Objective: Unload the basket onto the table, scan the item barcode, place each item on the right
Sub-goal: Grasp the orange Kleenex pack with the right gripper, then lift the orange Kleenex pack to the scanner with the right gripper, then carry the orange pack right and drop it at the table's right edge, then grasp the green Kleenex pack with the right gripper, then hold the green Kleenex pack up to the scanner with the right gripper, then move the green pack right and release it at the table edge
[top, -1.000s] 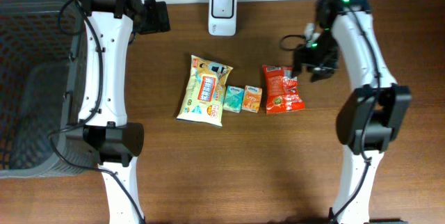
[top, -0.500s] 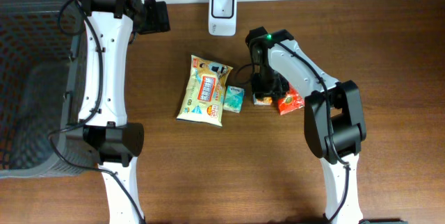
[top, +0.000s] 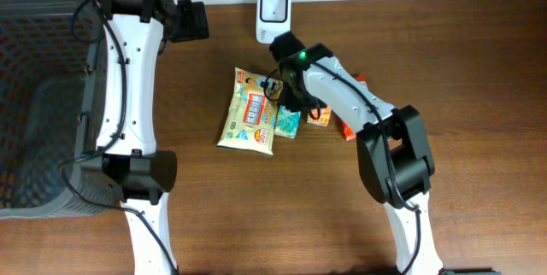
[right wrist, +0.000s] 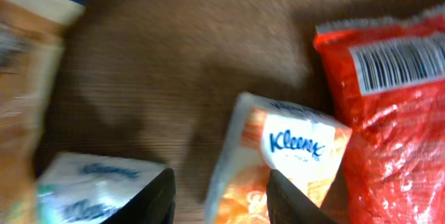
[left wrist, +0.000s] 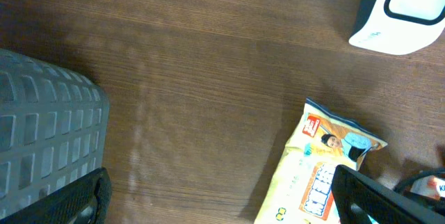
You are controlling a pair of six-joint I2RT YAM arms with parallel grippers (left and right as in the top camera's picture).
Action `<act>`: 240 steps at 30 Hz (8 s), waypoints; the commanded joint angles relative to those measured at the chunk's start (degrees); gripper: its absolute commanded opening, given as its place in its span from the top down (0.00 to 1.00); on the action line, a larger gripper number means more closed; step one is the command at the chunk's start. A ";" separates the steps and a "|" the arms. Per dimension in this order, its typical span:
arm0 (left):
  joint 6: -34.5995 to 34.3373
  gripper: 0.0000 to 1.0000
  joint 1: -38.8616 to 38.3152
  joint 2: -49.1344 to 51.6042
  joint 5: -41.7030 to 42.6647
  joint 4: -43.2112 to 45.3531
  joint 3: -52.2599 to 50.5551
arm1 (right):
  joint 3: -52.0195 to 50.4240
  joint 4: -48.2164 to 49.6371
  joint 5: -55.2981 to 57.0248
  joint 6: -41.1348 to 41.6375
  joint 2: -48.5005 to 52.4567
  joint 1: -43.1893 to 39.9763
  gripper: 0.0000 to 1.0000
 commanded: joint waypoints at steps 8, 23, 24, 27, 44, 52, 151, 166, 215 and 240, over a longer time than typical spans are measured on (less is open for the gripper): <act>-0.55 0.01 0.00 -0.11 -0.42 0.15 -0.17 | 4.66 -3.58 -7.23 -0.31 0.48 -3.06 0.96; -0.55 0.01 0.00 -0.11 -0.42 0.15 -0.17 | 0.20 -7.85 -31.30 -10.38 -3.85 -23.93 0.48; -0.55 0.01 0.00 -0.11 -0.42 0.15 -0.17 | 5.18 -12.52 -29.05 -11.21 -3.85 -22.91 0.43; -0.55 0.01 0.00 -0.11 -0.42 0.15 -0.17 | 6.03 -14.10 -29.11 -13.14 -2.82 -17.16 0.44; -0.55 0.01 0.00 -0.11 -0.42 0.15 -0.17 | -10.43 10.97 -73.72 -20.04 -2.40 -24.06 0.96; -0.55 0.01 0.00 -0.11 -0.42 0.15 -0.17 | -10.36 55.93 -101.33 7.43 -2.40 -21.07 0.96; -0.55 0.01 0.00 -0.11 -0.42 0.15 -0.17 | -11.61 2.99 4.59 -12.66 -4.24 6.16 0.91; -0.55 0.01 0.00 -0.11 -0.42 0.15 -0.17 | 4.13 -11.69 -51.19 -16.39 -4.22 -9.53 0.96; -0.55 0.01 0.00 -0.11 -0.42 0.15 -0.17 | -21.55 82.79 -101.35 25.27 -4.13 -17.55 0.96; -0.55 0.01 0.00 -0.11 -0.42 0.15 -0.17 | 11.82 59.39 9.51 -45.55 4.42 -5.35 0.96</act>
